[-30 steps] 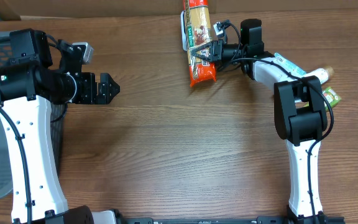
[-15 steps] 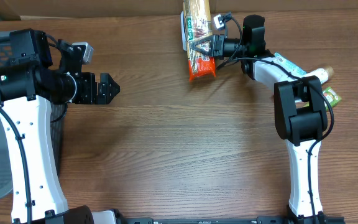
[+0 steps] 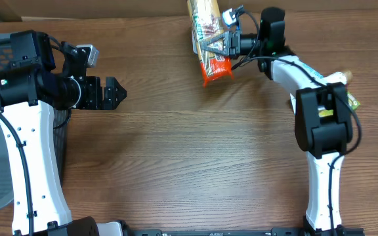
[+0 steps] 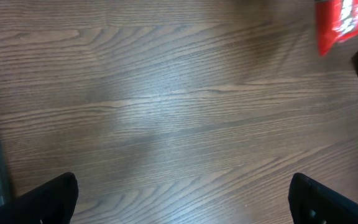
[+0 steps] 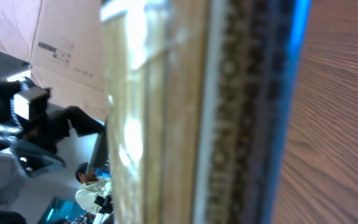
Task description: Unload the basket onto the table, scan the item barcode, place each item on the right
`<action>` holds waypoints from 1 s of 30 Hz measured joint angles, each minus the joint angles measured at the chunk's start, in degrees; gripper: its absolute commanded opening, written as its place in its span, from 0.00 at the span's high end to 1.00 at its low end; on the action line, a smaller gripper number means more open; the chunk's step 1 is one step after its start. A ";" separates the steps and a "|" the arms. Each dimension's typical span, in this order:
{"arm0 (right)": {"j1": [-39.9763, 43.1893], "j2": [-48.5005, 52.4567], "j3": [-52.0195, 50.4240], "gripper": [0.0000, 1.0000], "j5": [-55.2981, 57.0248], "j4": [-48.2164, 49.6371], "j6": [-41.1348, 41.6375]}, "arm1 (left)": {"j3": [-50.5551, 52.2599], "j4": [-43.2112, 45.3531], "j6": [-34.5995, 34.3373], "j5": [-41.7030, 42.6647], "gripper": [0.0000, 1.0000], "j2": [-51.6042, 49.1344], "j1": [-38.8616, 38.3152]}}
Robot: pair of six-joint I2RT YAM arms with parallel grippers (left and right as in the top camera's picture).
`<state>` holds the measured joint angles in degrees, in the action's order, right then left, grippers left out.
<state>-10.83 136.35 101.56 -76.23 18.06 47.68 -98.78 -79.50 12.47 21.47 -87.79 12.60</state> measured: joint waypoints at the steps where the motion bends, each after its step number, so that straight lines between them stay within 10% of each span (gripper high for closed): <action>1: 0.15 -1.01 0.02 0.96 0.68 -3.26 -1.01 | 0.00 0.00 0.00 0.00 0.00 0.00 0.00; 9: 2.01 -8.11 -0.26 0.96 15.15 -44.19 -23.78 | 0.00 0.00 0.00 0.00 0.01 0.00 0.00; 19: 2.86 -33.62 -0.31 0.96 38.53 -67.93 -36.35 | 0.00 0.02 0.00 -0.02 0.00 0.00 0.00; 25: 2.58 -47.74 1.25 0.96 78.07 -94.25 -22.16 | 0.00 0.02 0.00 -0.02 0.01 0.00 0.00; 30: 4.20 -43.93 -5.38 0.96 97.00 -97.90 -5.57 | 0.00 0.02 0.00 -0.02 0.01 0.00 0.00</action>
<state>-6.63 92.42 96.18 20.78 -79.83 42.11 -98.78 -79.48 12.47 21.45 -87.79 12.60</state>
